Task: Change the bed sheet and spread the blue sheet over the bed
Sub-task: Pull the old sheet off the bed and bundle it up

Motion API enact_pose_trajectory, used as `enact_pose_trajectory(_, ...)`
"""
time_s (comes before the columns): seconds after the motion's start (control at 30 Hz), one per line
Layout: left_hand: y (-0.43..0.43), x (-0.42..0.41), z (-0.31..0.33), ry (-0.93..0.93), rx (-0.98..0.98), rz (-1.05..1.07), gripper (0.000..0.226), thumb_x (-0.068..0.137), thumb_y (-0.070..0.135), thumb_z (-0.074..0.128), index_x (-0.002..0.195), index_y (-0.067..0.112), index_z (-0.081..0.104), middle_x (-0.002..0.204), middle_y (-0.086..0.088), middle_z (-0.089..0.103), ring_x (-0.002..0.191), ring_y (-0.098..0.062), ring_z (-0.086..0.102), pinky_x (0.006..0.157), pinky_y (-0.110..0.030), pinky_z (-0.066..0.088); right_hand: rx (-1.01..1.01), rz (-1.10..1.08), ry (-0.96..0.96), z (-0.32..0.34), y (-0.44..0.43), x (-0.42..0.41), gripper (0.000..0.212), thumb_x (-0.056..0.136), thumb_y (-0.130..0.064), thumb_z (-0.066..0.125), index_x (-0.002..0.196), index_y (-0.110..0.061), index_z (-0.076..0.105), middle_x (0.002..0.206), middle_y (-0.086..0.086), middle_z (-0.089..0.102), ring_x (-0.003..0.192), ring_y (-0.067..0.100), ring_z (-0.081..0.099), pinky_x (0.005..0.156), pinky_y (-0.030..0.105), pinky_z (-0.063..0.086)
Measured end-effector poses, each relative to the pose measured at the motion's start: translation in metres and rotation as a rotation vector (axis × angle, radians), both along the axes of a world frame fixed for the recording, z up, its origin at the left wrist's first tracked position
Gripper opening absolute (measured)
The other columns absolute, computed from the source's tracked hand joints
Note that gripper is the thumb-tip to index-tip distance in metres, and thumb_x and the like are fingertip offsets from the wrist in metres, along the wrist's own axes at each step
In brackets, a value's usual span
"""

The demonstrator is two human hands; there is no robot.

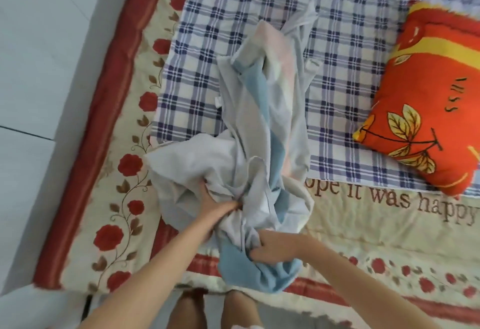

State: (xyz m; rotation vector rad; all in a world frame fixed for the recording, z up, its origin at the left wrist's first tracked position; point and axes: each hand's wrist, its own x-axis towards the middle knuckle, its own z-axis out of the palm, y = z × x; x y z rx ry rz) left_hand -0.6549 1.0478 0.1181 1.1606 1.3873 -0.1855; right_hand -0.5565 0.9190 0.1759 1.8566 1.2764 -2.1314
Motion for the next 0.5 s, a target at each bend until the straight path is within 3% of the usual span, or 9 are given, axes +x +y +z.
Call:
enact_pose_trajectory(0.07,-0.017,-0.001,0.005,-0.039,0.079,-0.168,0.084,0.072,0.005,0.077,0.142,0.011,0.031,0.129,0.002,0.045,0.120,-0.015,0.046,0.092,-0.018,0.035,-0.009,-0.006,-0.007,0.012,-0.018,0.018,0.034,0.094,-0.036,0.050,0.070,-0.012,0.052,0.067,-0.002,0.048,0.063,0.010,0.043,0.060,0.016,0.036)
enact_pose_trajectory(0.13,-0.015,-0.005,0.011,-0.083,0.129,-0.401,0.072,0.074,0.002,0.071,0.137,0.012,0.040,0.130,0.000,0.049,0.124,-0.019,0.047,0.096,-0.022,0.037,-0.021,-0.422,-0.071,0.015,-0.026,0.056,0.023,0.096,-0.039,0.049,0.092,-0.022,0.064,0.090,-0.006,0.060,0.085,0.010,0.055,0.077,0.018,0.043)
enact_pose_trajectory(0.17,-0.009,-0.010,0.015,-0.078,0.150,-0.534,0.071,0.074,0.003,0.070,0.138,0.013,0.040,0.135,-0.002,0.049,0.126,-0.022,0.047,0.098,-0.024,0.037,0.006,-0.724,-0.137,0.012,-0.027,0.078,0.026,0.094,-0.043,0.050,0.114,-0.028,0.059,0.109,-0.006,0.059,0.103,0.015,0.054,0.090,0.029,0.044)
enact_pose_trajectory(0.23,0.001,-0.026,0.026,-0.074,0.186,-0.763,0.075,0.075,0.006,0.069,0.141,0.016,0.037,0.141,-0.002,0.046,0.128,-0.021,0.045,0.102,-0.026,0.037,-0.034,-1.249,-0.201,-0.002,-0.026,0.114,0.071,0.088,-0.050,0.056,0.147,-0.032,0.021,0.140,0.001,0.040,0.129,0.028,0.039,0.103,0.055,0.033)
enact_pose_trajectory(0.27,0.004,-0.035,0.036,-0.091,0.193,-0.860,0.076,0.075,0.007,0.070,0.142,0.018,0.036,0.142,-0.001,0.045,0.129,-0.020,0.045,0.104,-0.026,0.037,-0.098,-1.373,-0.175,-0.015,-0.024,0.123,0.091,0.082,-0.055,0.061,0.150,-0.035,0.003,0.151,0.004,0.026,0.137,0.035,0.029,0.104,0.063,0.027)
enact_pose_trajectory(0.3,0.006,-0.045,0.044,-0.105,0.178,-0.936,0.077,0.075,0.007,0.070,0.143,0.019,0.037,0.142,0.001,0.045,0.129,-0.017,0.045,0.105,-0.025,0.036,-0.175,-1.390,-0.118,-0.034,-0.021,0.125,0.106,0.074,-0.064,0.065,0.150,-0.035,-0.003,0.157,0.006,0.016,0.140,0.039,0.023,0.104,0.068,0.025)
enact_pose_trajectory(0.37,0.011,-0.068,0.059,-0.138,0.125,-1.011,0.073,0.074,0.008,0.072,0.140,0.021,0.041,0.135,0.010,0.048,0.124,-0.009,0.047,0.101,-0.016,0.036,-0.311,-1.263,0.122,-0.074,-0.005,0.108,0.121,0.053,-0.079,0.070,0.150,-0.027,0.020,0.154,0.015,0.025,0.137,0.044,0.028,0.105,0.068,0.026)
enact_pose_trajectory(0.43,0.013,-0.097,0.066,-0.110,0.095,-0.980,0.069,0.074,0.011,0.073,0.137,0.023,0.045,0.128,0.015,0.049,0.118,-0.004,0.049,0.097,-0.011,0.037,-0.320,-1.114,0.295,-0.079,0.025,0.066,0.113,0.051,-0.074,0.076,0.142,-0.017,0.040,0.138,0.015,0.051,0.127,0.037,0.046,0.108,0.054,0.034)
enact_pose_trajectory(0.5,0.014,-0.126,0.068,-0.035,0.169,-0.899,0.068,0.073,0.016,0.073,0.134,0.027,0.047,0.128,0.013,0.054,0.117,-0.009,0.054,0.095,-0.020,0.043,-0.261,-0.962,0.376,-0.070,0.055,0.015,0.095,0.064,-0.055,0.074,0.141,-0.013,0.037,0.126,0.004,0.058,0.119,0.023,0.053,0.106,0.037,0.039)
